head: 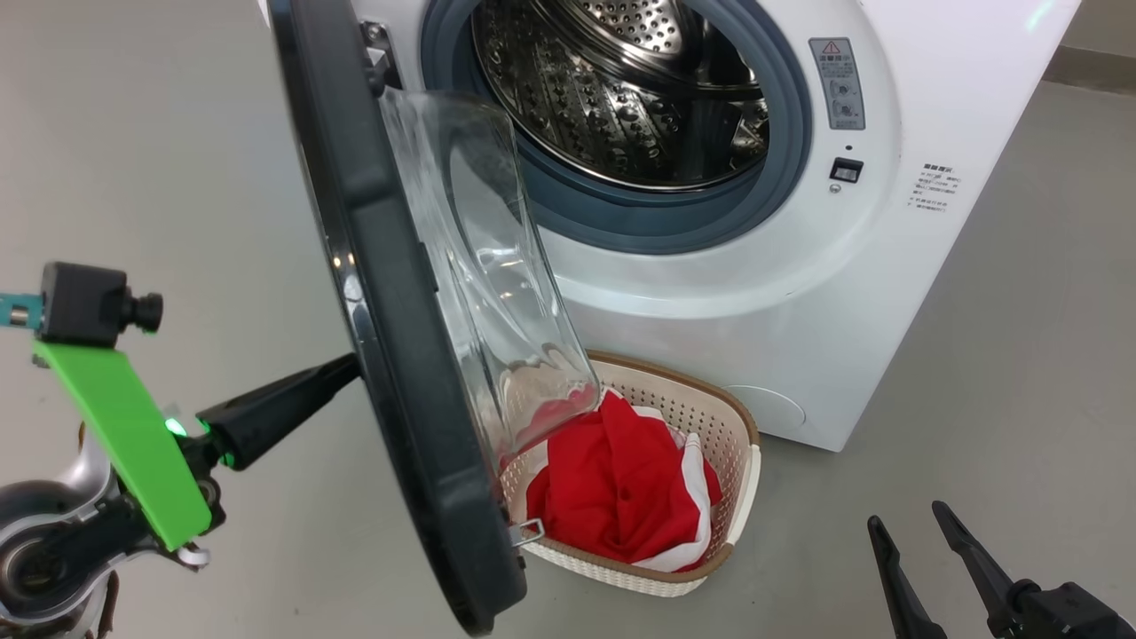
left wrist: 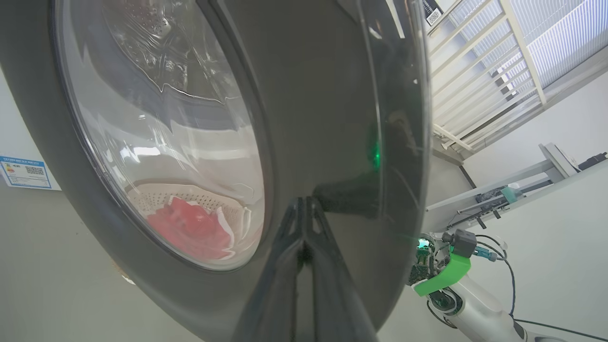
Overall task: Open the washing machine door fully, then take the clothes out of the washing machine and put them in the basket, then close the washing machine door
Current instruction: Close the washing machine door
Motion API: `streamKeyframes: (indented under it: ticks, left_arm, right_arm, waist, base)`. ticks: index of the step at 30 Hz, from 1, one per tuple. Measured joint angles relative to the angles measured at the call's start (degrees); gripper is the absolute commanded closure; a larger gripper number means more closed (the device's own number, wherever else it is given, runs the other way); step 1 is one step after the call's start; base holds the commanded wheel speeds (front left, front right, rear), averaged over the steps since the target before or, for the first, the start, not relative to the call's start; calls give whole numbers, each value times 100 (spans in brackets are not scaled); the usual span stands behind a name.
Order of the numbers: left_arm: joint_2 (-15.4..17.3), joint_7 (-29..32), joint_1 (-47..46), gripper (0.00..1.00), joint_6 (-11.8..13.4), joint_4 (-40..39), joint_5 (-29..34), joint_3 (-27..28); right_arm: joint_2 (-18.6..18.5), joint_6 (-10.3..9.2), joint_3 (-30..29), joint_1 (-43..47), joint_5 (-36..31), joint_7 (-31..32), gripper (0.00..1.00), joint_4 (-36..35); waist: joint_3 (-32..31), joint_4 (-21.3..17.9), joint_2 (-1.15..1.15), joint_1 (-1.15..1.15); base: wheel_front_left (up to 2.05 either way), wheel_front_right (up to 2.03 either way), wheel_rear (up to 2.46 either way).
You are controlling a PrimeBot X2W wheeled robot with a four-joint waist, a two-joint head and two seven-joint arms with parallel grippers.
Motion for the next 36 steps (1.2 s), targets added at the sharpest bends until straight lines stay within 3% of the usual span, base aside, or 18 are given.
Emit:
streamKeyframes:
  ticks: [10,16,19,36]
  left_arm:
    - [42,-645,661,97,-2,168,-5,-42]
    - [37,-1121,1079,51,-2,349,-7,-43]
    - [-23,-1368,1264,0,-2,441,-8,-51]
    - [-286,-2765,2174,0,-2,1099,0,-453]
  right_arm:
    - [1,0,89,-4,1,0,0,27]
    - [0,0,171,-17,1,0,0,41]
    - [0,0,199,-33,14,0,0,66]
    - [0,0,316,-48,52,0,0,87]
  waist:
    - [-69,101,0,0]
    - [-115,181,0,0]
    - [-147,220,0,0]
    - [-292,409,0,0]
  base:
    - [0,0,0]
    - [0,0,0]
    - [0,0,0]
    - [0,0,0]
